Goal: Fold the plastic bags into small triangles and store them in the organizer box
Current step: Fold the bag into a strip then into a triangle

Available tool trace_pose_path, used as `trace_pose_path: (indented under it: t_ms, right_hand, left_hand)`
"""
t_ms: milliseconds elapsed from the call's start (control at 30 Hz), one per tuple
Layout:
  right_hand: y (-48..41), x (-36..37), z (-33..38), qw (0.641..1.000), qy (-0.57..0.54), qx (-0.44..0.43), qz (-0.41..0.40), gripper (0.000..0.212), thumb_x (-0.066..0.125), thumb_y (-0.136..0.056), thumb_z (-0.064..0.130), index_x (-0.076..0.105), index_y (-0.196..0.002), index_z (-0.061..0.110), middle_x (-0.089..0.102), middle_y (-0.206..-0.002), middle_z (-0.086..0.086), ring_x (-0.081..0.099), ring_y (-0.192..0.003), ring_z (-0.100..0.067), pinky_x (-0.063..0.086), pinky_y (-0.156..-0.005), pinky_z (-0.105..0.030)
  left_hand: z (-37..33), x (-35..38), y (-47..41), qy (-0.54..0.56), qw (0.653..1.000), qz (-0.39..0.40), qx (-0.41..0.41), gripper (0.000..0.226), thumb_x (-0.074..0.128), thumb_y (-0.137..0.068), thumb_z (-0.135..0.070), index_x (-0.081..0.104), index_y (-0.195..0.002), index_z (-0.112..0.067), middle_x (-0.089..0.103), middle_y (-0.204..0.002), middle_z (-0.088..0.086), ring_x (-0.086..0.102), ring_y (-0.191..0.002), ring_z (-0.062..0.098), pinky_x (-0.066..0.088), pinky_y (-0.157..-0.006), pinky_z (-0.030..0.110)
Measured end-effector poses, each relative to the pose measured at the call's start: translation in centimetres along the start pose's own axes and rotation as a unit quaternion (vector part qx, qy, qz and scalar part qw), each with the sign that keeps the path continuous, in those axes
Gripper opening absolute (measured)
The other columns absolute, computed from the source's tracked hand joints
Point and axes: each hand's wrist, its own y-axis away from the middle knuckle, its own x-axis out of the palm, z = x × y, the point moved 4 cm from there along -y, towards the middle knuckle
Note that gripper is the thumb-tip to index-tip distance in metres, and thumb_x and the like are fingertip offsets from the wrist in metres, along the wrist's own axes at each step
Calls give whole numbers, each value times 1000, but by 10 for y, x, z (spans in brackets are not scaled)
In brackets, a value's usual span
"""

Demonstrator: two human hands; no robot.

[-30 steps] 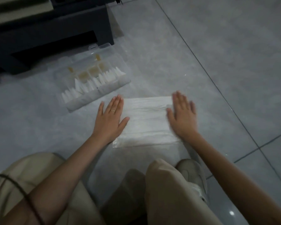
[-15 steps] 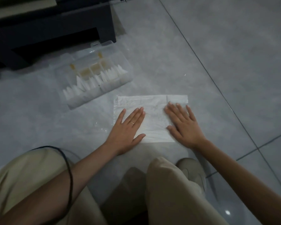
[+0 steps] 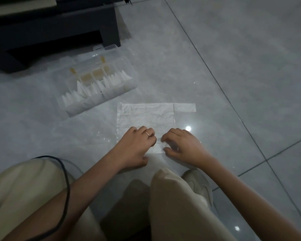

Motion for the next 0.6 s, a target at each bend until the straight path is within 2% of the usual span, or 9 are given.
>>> trace_pose_path:
  t_ms: [100,167,267,333,433,533,600]
  right_hand:
    - [-2,-1,-2,1000,13,-3,11,34,65,-84,43,63,-111,22,60,-107,6,56,-96,-13,34,-81,-22]
    - [0,-2,-3,1000,13,-7,14,44,65,-82,54,61,-114,24,58,-111,8,53,-98,-10,32,-84,-21]
    - [4,0,-2,999,49,-21,-11,58,64,-76,64,58,-118,24,57,-114,7,52,-99,-12,36,-87,-26]
    - [6,1,-2,996,74,-15,-48,55,59,-76,59,58,-117,22,58,-113,4,54,-100,-16,41,-87,-30]
    - [7,-4,-4,990,95,9,-104,37,47,-77,36,64,-106,19,64,-102,2,60,-91,-21,46,-79,-32]
    - [9,-11,-14,983,113,22,-140,28,42,-76,21,68,-87,16,66,-79,1,62,-70,-23,44,-64,-31]
    - [11,-17,-22,983,116,44,-135,27,43,-78,20,69,-84,16,67,-75,0,62,-66,-22,45,-62,-30]
  left_hand:
    - [-4,0,-5,-10,998,-56,27,26,68,-55,-6,60,-78,-14,61,-88,2,58,-73,23,40,-57,32]
    - [-4,-2,-9,-9,997,-74,37,25,69,-53,-4,60,-75,-12,62,-83,3,58,-68,23,39,-52,29]
    - [-1,-5,-11,76,992,-104,0,10,46,-67,-14,54,-73,-14,57,-75,0,54,-63,21,29,-50,25]
    - [1,-6,-12,139,982,-121,-34,17,36,-72,-20,52,-77,-15,55,-78,-3,51,-66,18,27,-53,25]
    - [-2,-8,-17,193,973,-117,-49,10,43,-79,-17,51,-84,-16,56,-87,-6,49,-72,14,35,-53,30]
    - [-10,-12,-26,162,977,-133,-37,12,44,-81,-18,54,-85,-13,59,-88,0,53,-73,19,38,-54,31]
    - [-14,-9,-32,120,988,-92,-30,19,53,-82,-26,56,-95,-13,60,-98,1,57,-82,22,36,-63,30]
